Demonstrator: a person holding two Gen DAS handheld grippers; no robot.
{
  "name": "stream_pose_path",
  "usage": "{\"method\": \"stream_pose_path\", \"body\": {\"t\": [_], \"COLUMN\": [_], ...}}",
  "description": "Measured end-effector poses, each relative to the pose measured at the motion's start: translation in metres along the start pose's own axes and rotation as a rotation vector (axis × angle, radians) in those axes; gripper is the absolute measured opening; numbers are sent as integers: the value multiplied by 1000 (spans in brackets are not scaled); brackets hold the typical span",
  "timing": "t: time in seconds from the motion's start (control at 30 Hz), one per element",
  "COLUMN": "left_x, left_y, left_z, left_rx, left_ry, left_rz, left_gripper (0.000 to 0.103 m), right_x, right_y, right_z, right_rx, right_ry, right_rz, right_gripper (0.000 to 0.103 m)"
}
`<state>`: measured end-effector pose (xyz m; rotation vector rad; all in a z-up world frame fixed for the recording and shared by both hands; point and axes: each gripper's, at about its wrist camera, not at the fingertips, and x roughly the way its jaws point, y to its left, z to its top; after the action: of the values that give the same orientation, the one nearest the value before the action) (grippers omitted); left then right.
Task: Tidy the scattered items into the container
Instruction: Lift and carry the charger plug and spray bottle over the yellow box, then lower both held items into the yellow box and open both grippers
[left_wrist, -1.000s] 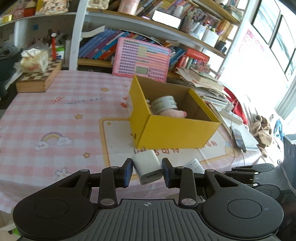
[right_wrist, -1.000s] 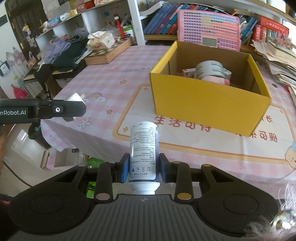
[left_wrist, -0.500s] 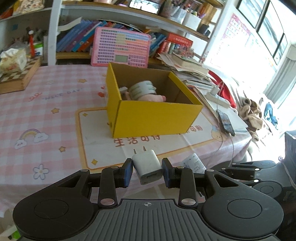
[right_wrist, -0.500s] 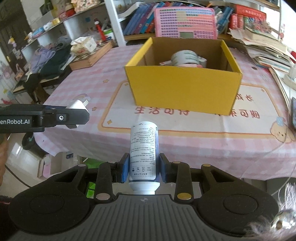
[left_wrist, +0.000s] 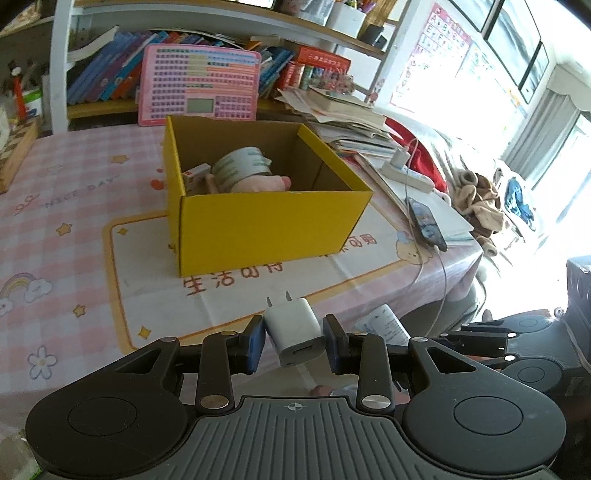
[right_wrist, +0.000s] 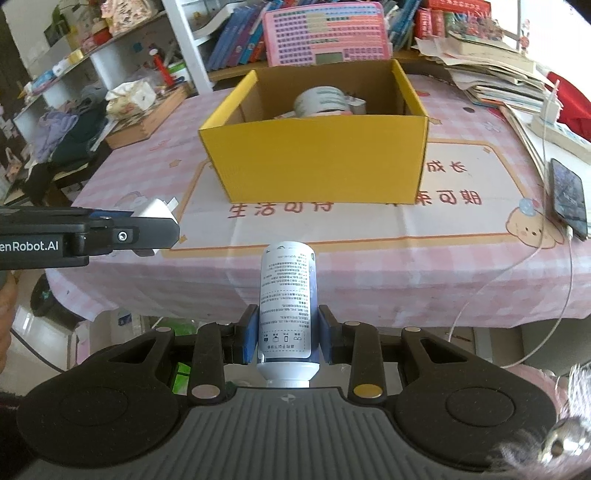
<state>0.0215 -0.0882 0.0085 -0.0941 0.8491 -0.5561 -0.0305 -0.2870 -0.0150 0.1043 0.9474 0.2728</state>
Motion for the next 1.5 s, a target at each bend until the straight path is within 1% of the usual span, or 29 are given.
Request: {"method": "stream_pose_path", "body": {"t": [0.23,0.5,0.83,1.07,1.17,1.27,1.4,1.5], "left_x": [11,18,34,58,72,88,113,132], "left_y": [-3,-2,13,26,31,34,36,40], "left_z": [15,39,85,112,125,137,149,153], "left_rx": [24,60,116,163,191,231,287,311], "left_ry": [-16,-75,-147,-154,-155,-148,-125,-95], "left_rz": [-16,-4,-1,5,20,41,71,92], "left_gripper": [32,32,32,32,32,32,32,32], "right_x": [1,7,12,25,38,59,94,121], "right_y": [-11,-18,-27,-34,-35,-35,-34,-38], "right_z": [10,37,103,149,166,183,199,206], "right_rx": [17,3,-7,-16,-26,-55,-113,-143], "right_ry": [-13,-51,-177,-227,-229,-210,-166,-122], "right_rz": [-16,-16,-45,-88,-106,-134,-198,-242], "right_gripper": [31,31,31,31,31,31,31,31]}}
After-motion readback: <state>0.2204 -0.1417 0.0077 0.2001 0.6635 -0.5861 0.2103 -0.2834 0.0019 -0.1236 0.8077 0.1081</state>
